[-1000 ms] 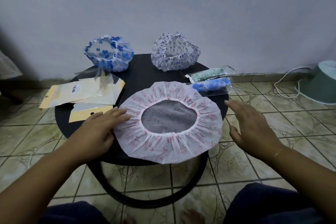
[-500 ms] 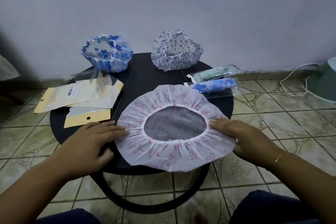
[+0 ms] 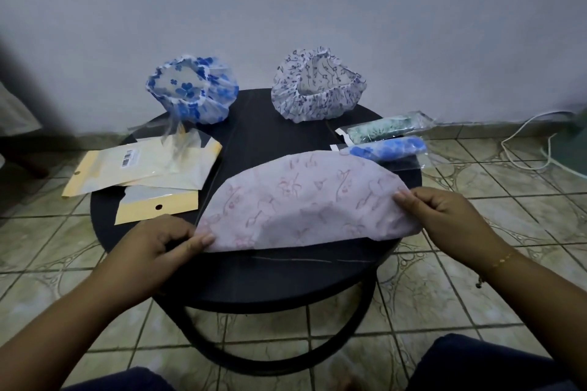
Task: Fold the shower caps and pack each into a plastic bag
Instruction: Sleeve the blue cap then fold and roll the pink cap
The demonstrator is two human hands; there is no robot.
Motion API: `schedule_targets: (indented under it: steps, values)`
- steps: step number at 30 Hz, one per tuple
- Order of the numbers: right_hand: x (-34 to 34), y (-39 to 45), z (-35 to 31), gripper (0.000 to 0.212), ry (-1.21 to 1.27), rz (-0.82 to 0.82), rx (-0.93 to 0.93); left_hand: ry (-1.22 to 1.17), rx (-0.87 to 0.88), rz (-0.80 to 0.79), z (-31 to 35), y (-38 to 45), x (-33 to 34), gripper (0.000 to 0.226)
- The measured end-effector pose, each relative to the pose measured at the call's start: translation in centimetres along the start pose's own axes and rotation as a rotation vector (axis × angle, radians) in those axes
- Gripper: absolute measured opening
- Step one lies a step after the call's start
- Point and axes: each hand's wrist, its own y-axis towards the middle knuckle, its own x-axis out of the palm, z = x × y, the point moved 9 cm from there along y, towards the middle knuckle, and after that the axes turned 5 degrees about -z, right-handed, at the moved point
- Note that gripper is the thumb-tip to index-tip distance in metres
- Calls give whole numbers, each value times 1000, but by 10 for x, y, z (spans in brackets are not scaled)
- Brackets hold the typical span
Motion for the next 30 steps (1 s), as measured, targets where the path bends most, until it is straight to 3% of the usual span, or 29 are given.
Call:
schedule_targets:
  steps: [3,5,14,17,19,22,25,28,30]
  values:
    - [0,5,4,46,-42,58,30,-267,-191,64,-11,0,7,35]
    - [0,9,6,41,-117,94,59,-313,-272,80,-16,2,11,41]
    - [11,20,20,34,-487,96,205,-156,-475,3,-29,8,15,37]
    - [9,17,14,24,-477,126,216,-89,-485,19,-27,9,10,27]
    - [5,14,5,27,-471,173,196,26,-461,32,-18,11,3,19]
    - [1,11,-17,37,-614,286,87,271,-370,150,5,17,-15,24]
    - [17,11,-39,34,-669,274,-96,359,5,342,58,24,-25,18]
    - [45,17,-51,57,-678,141,-209,386,404,306,108,29,3,20]
    - [63,25,-47,76,-715,-3,-177,450,488,209,119,39,33,25]
